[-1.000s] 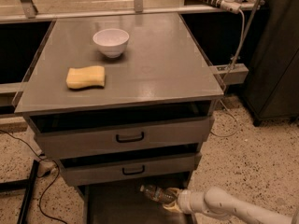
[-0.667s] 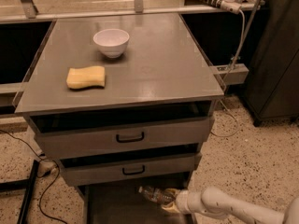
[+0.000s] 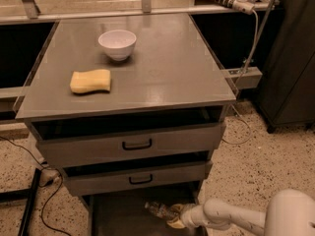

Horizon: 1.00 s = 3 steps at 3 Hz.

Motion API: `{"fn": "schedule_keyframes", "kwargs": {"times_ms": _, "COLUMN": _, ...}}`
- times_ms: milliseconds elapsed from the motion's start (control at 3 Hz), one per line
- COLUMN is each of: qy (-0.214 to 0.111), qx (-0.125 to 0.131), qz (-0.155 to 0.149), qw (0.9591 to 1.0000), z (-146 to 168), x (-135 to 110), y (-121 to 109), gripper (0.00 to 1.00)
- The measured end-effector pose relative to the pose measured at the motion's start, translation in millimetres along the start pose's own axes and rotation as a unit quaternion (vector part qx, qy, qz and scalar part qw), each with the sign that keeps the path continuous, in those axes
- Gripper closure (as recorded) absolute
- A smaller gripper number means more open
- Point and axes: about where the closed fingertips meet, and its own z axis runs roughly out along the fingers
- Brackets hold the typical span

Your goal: Place water bottle into bottom drawer

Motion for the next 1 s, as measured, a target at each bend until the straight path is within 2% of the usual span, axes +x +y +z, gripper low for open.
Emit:
{"fn": "schedule_keyframes", "kwargs": {"times_ms": 667, "qy": 0.011, "qx": -0.019, "qz": 0.02, "qw": 0.9996, "z": 35.3, "x": 20.9, "y": 4.9, "gripper": 1.0}}
{"fn": "schedule_keyframes", "kwargs": {"times_ms": 1000, "qy": 0.011, "qx": -0.019, "qz": 0.02, "qw": 0.9996, "z": 35.6, "x": 21.1, "y": 4.8, "gripper": 0.82}}
